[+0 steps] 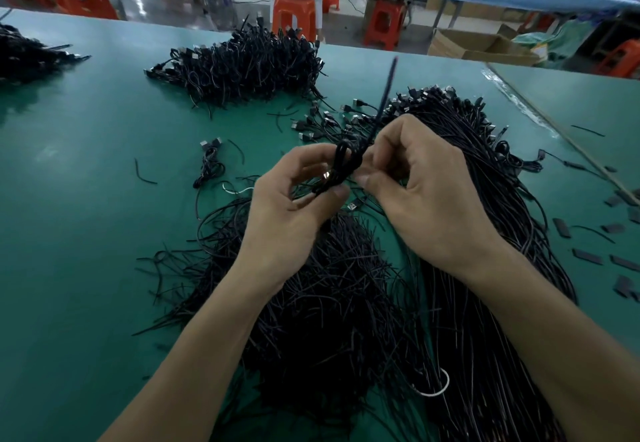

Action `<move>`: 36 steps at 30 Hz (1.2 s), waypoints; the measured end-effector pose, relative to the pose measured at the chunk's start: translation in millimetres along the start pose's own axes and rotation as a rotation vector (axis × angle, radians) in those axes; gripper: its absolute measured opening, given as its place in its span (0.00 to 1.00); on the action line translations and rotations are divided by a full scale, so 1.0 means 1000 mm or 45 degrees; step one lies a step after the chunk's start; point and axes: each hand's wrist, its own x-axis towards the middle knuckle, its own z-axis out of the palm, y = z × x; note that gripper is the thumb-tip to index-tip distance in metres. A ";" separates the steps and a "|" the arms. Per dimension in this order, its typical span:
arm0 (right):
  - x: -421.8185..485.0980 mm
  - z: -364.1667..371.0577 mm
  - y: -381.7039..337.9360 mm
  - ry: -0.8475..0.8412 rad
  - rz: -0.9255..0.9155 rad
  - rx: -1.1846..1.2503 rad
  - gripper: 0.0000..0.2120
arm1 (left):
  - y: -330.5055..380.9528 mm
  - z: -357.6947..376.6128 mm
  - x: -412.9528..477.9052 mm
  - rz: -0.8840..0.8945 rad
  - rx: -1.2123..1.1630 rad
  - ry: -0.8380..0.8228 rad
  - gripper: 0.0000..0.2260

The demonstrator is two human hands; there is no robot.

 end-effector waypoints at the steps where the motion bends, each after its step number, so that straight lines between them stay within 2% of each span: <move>1: 0.001 0.000 0.000 -0.006 0.005 0.008 0.16 | 0.001 0.000 0.001 0.049 0.003 0.025 0.16; 4: 0.001 0.002 0.000 -0.041 0.004 0.106 0.16 | 0.003 0.000 0.001 0.191 0.006 0.078 0.16; 7: -0.001 0.004 -0.002 -0.099 0.052 0.315 0.15 | 0.005 -0.002 0.001 0.251 0.078 0.168 0.20; 10: -0.002 0.004 0.001 -0.161 0.120 0.397 0.16 | 0.004 -0.003 0.000 0.310 0.207 0.263 0.22; 15: -0.003 0.004 -0.001 -0.108 0.124 0.423 0.17 | 0.006 -0.001 -0.001 0.444 0.345 0.269 0.18; 17: -0.004 0.005 -0.002 -0.002 0.064 0.349 0.18 | 0.008 0.000 -0.002 0.369 0.231 0.219 0.21; 20: -0.005 0.006 -0.003 0.160 -0.072 0.221 0.17 | 0.010 0.004 -0.003 0.127 -0.221 0.057 0.15; 23: -0.007 0.007 -0.003 0.225 -0.268 0.079 0.15 | 0.012 0.005 -0.004 0.011 -0.399 0.060 0.10; 25: -0.010 0.007 0.000 0.218 -0.334 0.032 0.17 | 0.013 0.003 -0.002 -0.103 -0.397 0.086 0.19; 28: -0.012 0.006 0.006 0.198 -0.384 -0.097 0.18 | 0.015 -0.002 -0.001 -0.301 -0.243 0.137 0.29; 31: -0.010 0.003 0.009 0.208 -0.413 -0.168 0.15 | 0.015 -0.006 -0.001 -0.411 -0.108 0.206 0.33; 33: -0.008 0.002 0.011 0.189 -0.445 -0.168 0.14 | 0.013 -0.009 -0.002 -0.505 -0.159 0.060 0.28; 34: -0.007 0.001 0.012 0.174 -0.455 -0.168 0.14 | 0.013 -0.010 -0.002 -0.515 -0.195 -0.054 0.22; 36: -0.007 0.000 0.016 0.137 -0.449 -0.157 0.13 | 0.013 -0.009 -0.004 -0.414 -0.182 -0.191 0.09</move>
